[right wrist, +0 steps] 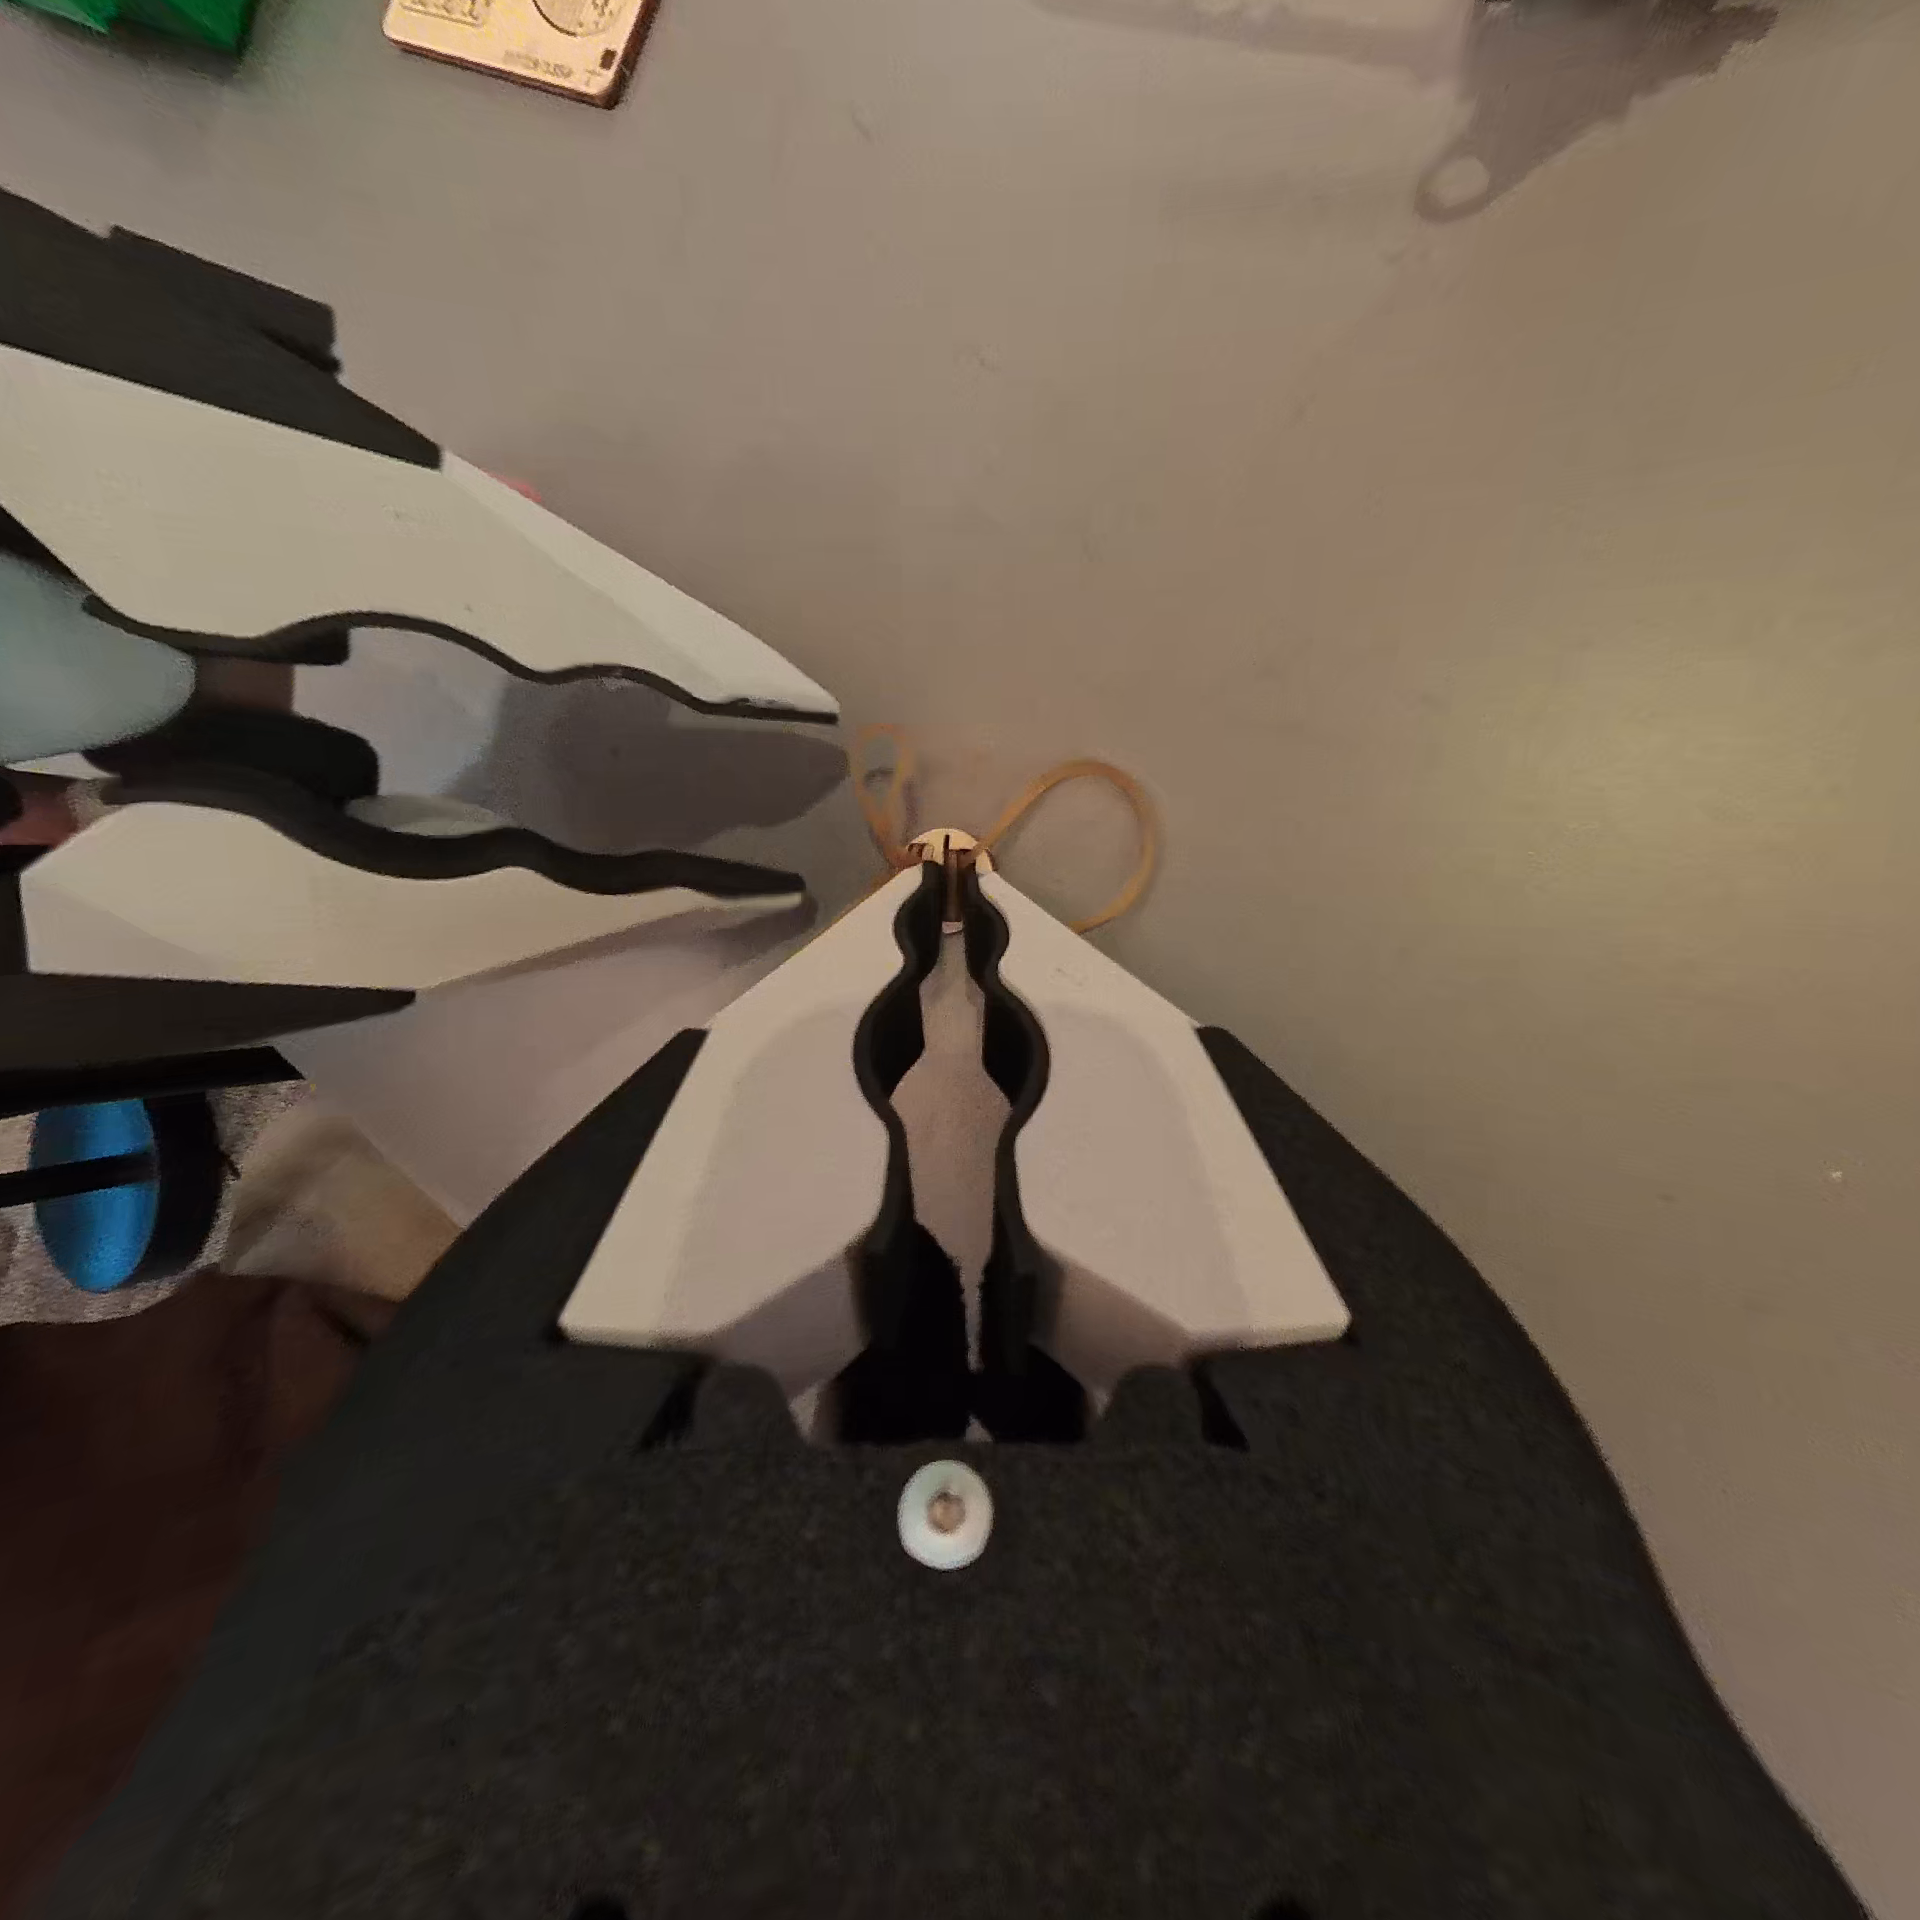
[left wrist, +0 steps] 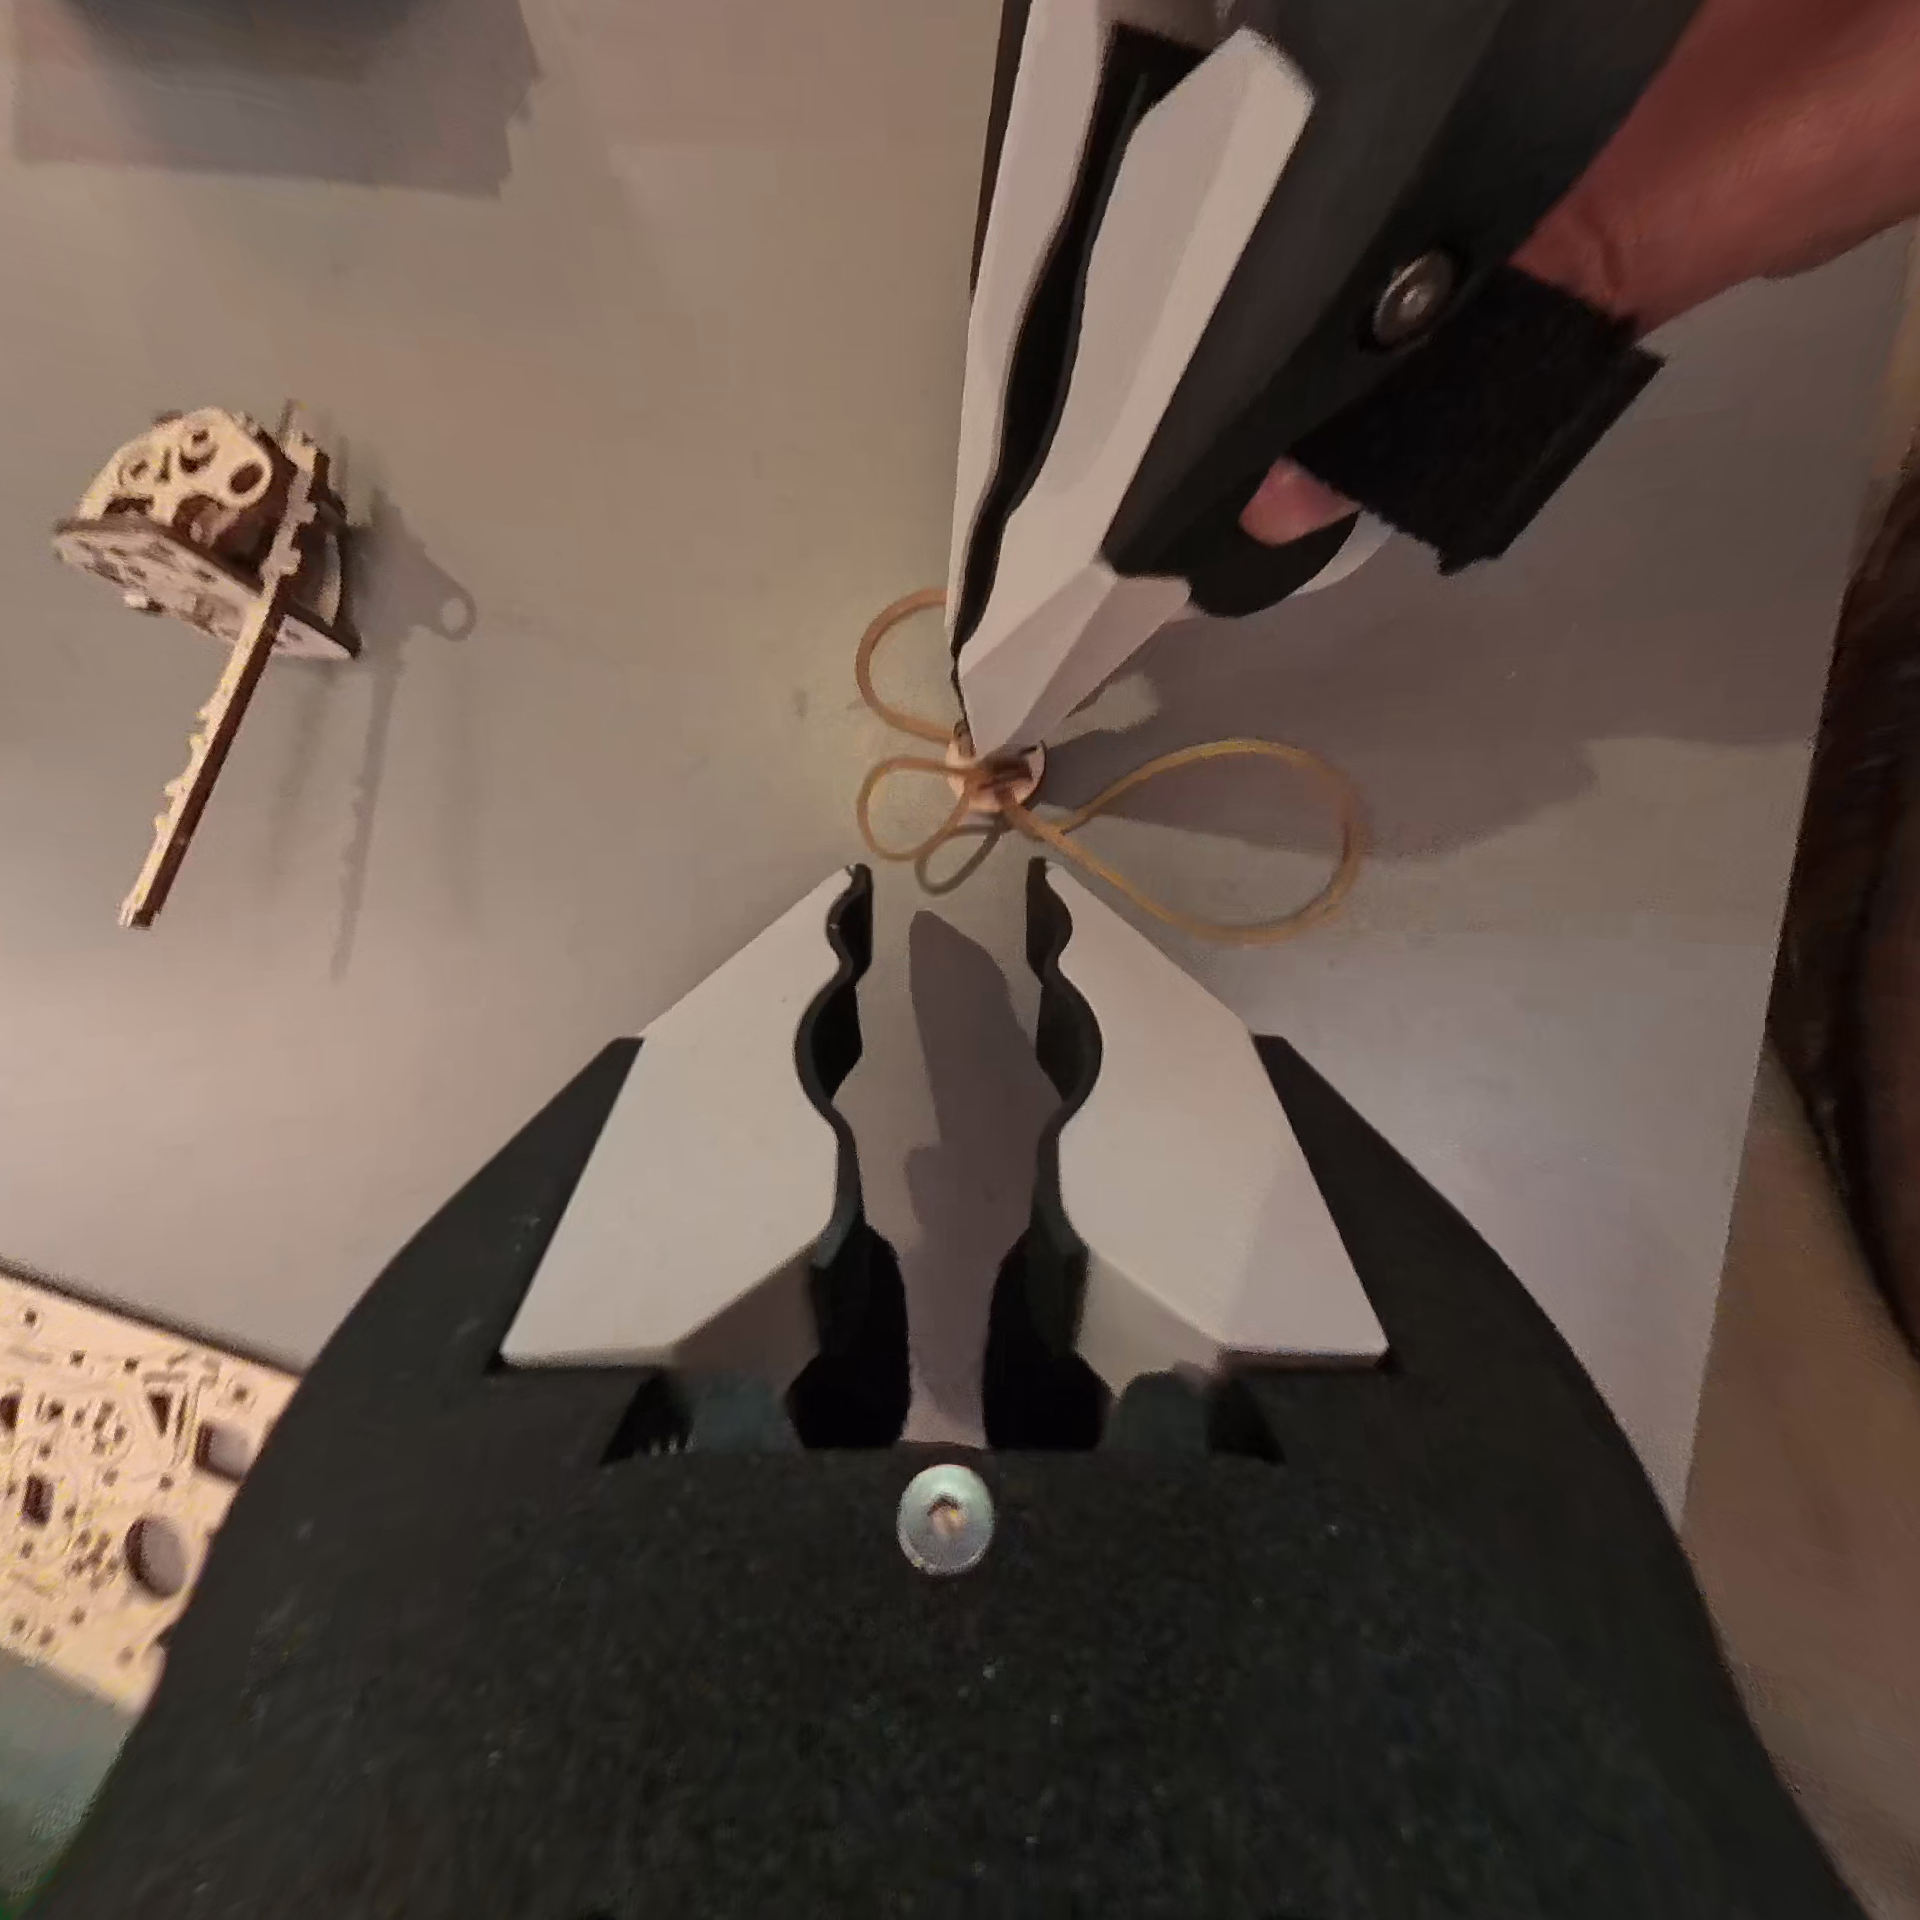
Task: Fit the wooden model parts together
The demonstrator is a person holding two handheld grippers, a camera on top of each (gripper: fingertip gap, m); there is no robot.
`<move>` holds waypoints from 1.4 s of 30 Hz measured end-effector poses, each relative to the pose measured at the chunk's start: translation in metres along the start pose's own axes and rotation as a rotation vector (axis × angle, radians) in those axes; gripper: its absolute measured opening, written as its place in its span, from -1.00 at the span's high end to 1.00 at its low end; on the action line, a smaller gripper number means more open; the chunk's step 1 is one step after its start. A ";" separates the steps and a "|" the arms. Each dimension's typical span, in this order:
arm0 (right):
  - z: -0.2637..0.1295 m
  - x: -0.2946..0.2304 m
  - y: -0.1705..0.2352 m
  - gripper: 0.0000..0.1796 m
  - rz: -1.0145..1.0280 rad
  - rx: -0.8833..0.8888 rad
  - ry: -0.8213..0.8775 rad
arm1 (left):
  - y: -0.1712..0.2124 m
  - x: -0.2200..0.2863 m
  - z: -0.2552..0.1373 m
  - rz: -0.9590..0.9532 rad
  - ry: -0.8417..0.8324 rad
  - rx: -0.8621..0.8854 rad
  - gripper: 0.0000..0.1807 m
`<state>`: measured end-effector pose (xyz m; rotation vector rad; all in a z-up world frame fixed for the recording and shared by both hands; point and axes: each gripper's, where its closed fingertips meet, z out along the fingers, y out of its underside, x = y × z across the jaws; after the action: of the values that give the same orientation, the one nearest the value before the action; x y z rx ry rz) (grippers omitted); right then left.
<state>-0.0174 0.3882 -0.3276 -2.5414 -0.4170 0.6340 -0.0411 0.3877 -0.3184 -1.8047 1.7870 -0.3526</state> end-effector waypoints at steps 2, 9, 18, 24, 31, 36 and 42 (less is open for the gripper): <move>0.000 0.000 0.000 0.97 -0.010 -0.015 0.025 | -0.010 0.004 0.003 0.003 0.027 0.093 0.66; 0.001 0.001 0.000 0.97 -0.035 -0.057 0.127 | -0.018 0.002 0.008 -0.020 0.004 0.194 0.68; 0.001 0.002 0.001 0.97 -0.009 -0.102 0.202 | 0.002 -0.007 -0.001 -0.138 0.073 0.215 0.61; 0.001 0.002 0.001 0.97 -0.049 -0.142 0.311 | -0.004 -0.009 -0.010 -0.252 0.164 0.303 0.65; 0.001 0.003 0.001 0.97 -0.092 -0.237 0.410 | 0.014 -0.026 -0.009 -0.277 0.176 0.313 0.70; 0.000 0.003 0.002 0.97 -0.116 -0.315 0.442 | 0.017 -0.058 -0.030 -0.313 0.139 0.443 0.72; 0.000 0.003 0.001 0.97 -0.095 -0.320 0.421 | 0.012 -0.068 -0.053 -0.334 0.109 0.580 0.74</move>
<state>-0.0147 0.3886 -0.3290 -2.8358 -0.5148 -0.0158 -0.0857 0.4441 -0.2685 -1.6615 1.2557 -1.0031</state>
